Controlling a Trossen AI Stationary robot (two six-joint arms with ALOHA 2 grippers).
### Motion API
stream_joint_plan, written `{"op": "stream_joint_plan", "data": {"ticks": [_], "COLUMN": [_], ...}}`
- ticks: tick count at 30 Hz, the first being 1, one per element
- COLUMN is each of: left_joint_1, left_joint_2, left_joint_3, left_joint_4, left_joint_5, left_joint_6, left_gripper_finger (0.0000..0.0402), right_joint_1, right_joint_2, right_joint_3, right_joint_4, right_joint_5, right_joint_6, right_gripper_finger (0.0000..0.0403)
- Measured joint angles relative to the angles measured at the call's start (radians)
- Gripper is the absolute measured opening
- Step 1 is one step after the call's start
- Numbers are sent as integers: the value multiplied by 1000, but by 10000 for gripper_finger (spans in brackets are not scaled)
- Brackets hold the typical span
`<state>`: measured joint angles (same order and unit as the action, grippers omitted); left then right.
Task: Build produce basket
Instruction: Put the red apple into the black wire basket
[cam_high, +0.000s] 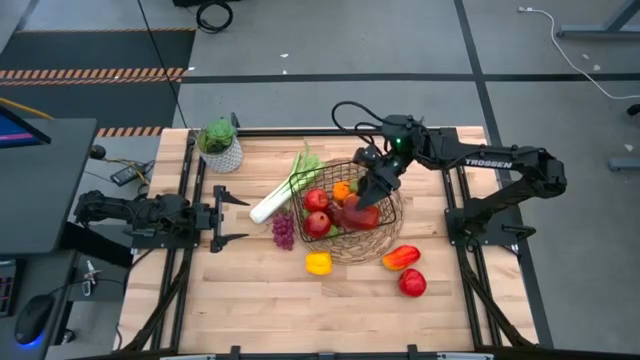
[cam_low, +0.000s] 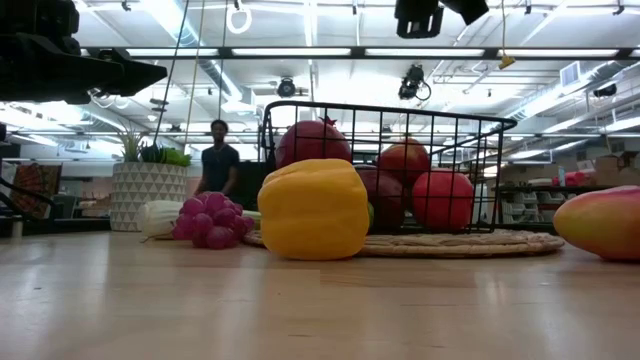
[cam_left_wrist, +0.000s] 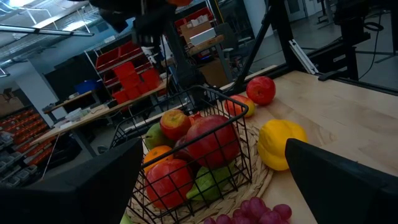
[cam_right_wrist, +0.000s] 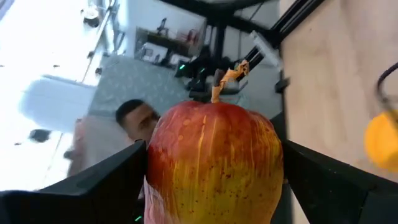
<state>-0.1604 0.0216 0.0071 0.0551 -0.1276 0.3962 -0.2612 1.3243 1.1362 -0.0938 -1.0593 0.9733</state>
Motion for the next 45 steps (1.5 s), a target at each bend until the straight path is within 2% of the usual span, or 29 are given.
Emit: {"op": "stream_joint_plan", "data": {"ticks": [11,15,17,25,34,45], "left_joint_1": [0,0,0,0,0,0], "left_joint_2": [0,0,0,8,18,20], "left_joint_3": [0,0,0,0,0,0], "left_joint_4": [0,0,0,2,0,1], "left_joint_5": [0,0,0,-1,0,0], "left_joint_6": [0,0,0,0,0,0], "left_gripper_finger": [400,400,400,400,400,400], "right_joint_1": [6,19,26,94,132,153], "right_joint_2": [0,12,22,57,77,144], "right_joint_3": [0,0,0,3,3,8], "right_joint_4": [-314,-482,-535,-527,-633,-601], "right_joint_5": [565,873,975,1153,1295,1346], "right_joint_6": [-419,-501,-508,-650,-640,-663], "right_gripper_finger": [366,366,366,366,366,366]}}
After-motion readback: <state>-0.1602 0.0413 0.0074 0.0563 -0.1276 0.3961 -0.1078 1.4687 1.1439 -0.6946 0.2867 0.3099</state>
